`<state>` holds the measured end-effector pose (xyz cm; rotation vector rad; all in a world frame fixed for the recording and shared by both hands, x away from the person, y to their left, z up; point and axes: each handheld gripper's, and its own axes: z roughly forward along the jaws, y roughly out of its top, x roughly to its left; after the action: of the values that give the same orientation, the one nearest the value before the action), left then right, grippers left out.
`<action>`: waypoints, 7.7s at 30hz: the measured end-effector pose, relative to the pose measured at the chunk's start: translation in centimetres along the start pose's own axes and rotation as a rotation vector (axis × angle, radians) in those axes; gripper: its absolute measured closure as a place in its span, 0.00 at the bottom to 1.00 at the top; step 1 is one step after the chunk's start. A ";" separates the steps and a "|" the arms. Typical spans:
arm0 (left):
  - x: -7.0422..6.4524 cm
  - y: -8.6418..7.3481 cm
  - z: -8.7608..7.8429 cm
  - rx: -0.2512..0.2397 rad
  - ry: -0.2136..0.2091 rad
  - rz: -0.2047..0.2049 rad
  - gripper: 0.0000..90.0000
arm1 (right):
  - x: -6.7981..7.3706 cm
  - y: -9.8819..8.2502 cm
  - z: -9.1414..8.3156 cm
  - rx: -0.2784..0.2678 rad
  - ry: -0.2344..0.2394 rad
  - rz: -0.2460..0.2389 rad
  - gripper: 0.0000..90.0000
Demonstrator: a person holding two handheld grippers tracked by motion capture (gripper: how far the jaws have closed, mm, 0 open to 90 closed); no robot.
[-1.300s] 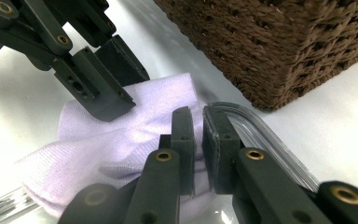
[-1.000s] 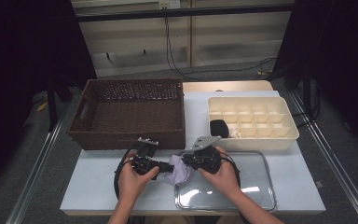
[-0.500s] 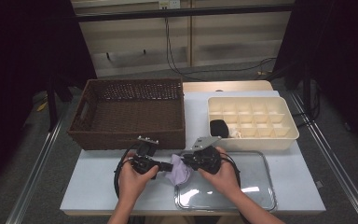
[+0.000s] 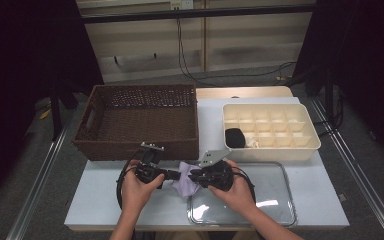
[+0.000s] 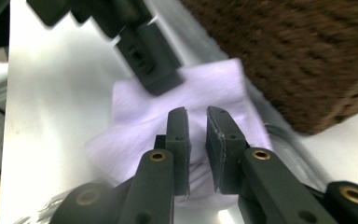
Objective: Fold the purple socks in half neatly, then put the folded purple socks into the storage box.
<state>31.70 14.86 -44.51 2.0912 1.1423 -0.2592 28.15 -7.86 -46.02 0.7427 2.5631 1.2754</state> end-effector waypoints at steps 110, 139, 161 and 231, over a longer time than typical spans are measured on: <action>-3.9 0.3 0.5 -0.062 -0.061 0.123 0.93 | -3.4 -0.2 0.9 0.023 -0.030 0.107 0.97; -3.5 -1.1 2.7 0.006 -0.011 0.117 1.00 | -3.2 -0.1 -0.6 -0.040 -0.009 0.260 0.67; -3.5 -1.2 2.7 0.002 -0.010 0.118 1.00 | -4.1 -2.1 0.8 -0.017 0.076 0.550 0.58; 0.7 -1.2 2.8 -0.096 0.244 0.291 0.09 | -6.7 -0.5 -4.5 0.008 0.058 0.511 0.85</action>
<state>31.62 13.81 -47.45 2.2113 0.9480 0.1897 32.05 -14.70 -44.05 1.4493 2.5103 1.4311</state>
